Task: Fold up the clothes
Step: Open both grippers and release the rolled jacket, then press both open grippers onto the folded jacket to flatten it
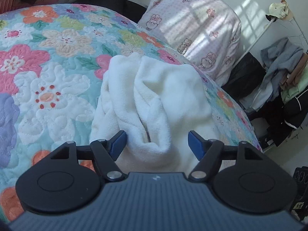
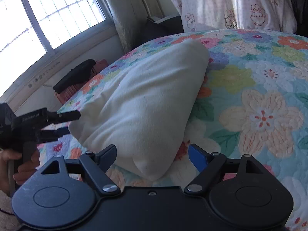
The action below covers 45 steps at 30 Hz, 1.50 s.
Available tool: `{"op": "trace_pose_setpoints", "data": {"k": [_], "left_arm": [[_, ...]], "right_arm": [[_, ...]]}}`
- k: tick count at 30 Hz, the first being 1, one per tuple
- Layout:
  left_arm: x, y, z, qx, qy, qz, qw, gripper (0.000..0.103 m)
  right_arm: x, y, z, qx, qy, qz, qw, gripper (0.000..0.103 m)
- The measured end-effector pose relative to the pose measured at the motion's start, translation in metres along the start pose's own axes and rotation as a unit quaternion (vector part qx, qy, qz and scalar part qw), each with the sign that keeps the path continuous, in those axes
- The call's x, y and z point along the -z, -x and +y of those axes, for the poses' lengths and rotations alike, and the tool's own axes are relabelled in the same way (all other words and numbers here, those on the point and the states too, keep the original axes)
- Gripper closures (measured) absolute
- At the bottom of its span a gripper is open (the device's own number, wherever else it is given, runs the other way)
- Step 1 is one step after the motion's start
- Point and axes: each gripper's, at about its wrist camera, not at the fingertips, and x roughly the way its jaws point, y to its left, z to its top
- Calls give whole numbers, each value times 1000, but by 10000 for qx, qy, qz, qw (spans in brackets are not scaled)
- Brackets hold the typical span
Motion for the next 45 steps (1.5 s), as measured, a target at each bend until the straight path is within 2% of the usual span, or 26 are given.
{"op": "trace_pose_setpoints", "data": {"k": [1, 2, 3, 4, 5, 7, 8, 9, 11, 12, 13, 14, 16, 18, 20, 23, 25, 29, 32, 33, 35, 36, 37, 41, 43, 45], "left_arm": [[3, -7, -3, -179, -16, -36, 9998, 33], [3, -15, -7, -590, -42, -152, 9981, 34], [4, -22, -10, -1018, -68, -273, 9944, 47], [2, -24, -13, -1073, -169, -287, 9937, 65], [0, -25, -17, -1097, -275, -291, 9932, 73], [-4, -27, -24, -1144, -487, -300, 9918, 80], [-6, -28, -27, -1167, -594, -305, 9909, 80], [-8, -29, -31, -1191, -700, -309, 9899, 81], [-12, -24, -23, -1188, -447, -312, 9914, 82], [-14, -20, -17, -1151, -296, -323, 9924, 82], [-15, -16, -11, -1115, -182, -314, 9931, 82], [-15, -13, -6, -1097, -29, -277, 9936, 82], [-12, -10, 5, -1107, 297, -150, 9933, 82], [-8, -13, 8, -1236, 353, -23, 9917, 82], [0, -18, 4, -1383, 214, 113, 9901, 81], [13, -29, -5, -1693, -254, 212, 9850, 76], [14, -31, 0, -1696, -141, 213, 9852, 74], [7, -28, 21, -1350, 466, 301, 9893, 73], [-1, -25, 25, -1296, 564, 458, 9889, 73], [-4, -23, 25, -1302, 578, 513, 9885, 73], [-14, -13, 23, -1508, 462, 523, 9861, 62], [-19, -8, 22, -1632, 359, 476, 9848, 57], [-24, -4, 24, -1698, 283, 460, 9840, 56], [-48, 0, 36, -1447, 447, 694, 9860, 57], [-66, 9, 31, -1568, 243, 461, 9863, 61], [-88, 19, 32, -1670, 248, 16, 9856, 59]], "right_arm": [[10, -6, 2, 77, 189, 123, 9997, 13], [21, -12, 3, 153, 377, 246, 9989, 13], [31, -17, 5, 230, 564, 367, 9975, 13], [34, -23, 5, 297, 543, 314, 9976, 13], [34, -28, 1, 283, 334, 211, 9988, 13], [30, -34, -5, 3, -138, -124, 9998, 14], [26, -37, -6, -94, -221, -326, 9992, 14], [24, -45, -5, 30, -44, -440, 9990, 13], [18, -61, -3, 278, 308, -665, 9969, 12], [15, -67, -1, 376, 407, -639, 9964, 13], [13, -65, 5, 431, 443, -773, 9951, 16], [12, -58, 14, 500, 561, -918, 9929, 30], [19, -43, 44, 925, 1230, -1114, 9818, 42], [28, -33, 64, 1246, 1767, -1205, 9689, 57], [39, -36, 68, 1445, 2105, -1074, 9609, 59], [56, -47, 65, 1682, 2419, -872, 9516, 58], [54, -44, 62, 1592, 2267, -846, 9571, 58], [43, -39, 63, 1366, 2106, -608, 9661, 52], [28, -23, 53, 800, 1452, -441, 9852, 49], [20, -13, 48, 342, 1249, -467, 9905, 49], [3, 6, 41, -528, 963, -500, 9927, 49], [-11, 13, 42, -754, 967, -438, 9915, 50], [-26, 20, 43, -977, 972, -376, 9897, 50], [-95, 27, 57, -746, 1250, -110, 9893, 49], [-133, 15, 67, -602, 1460, 323, 9869, 48], [-167, -7, 80, -377, 1662, 924, 9810, 47]]}}
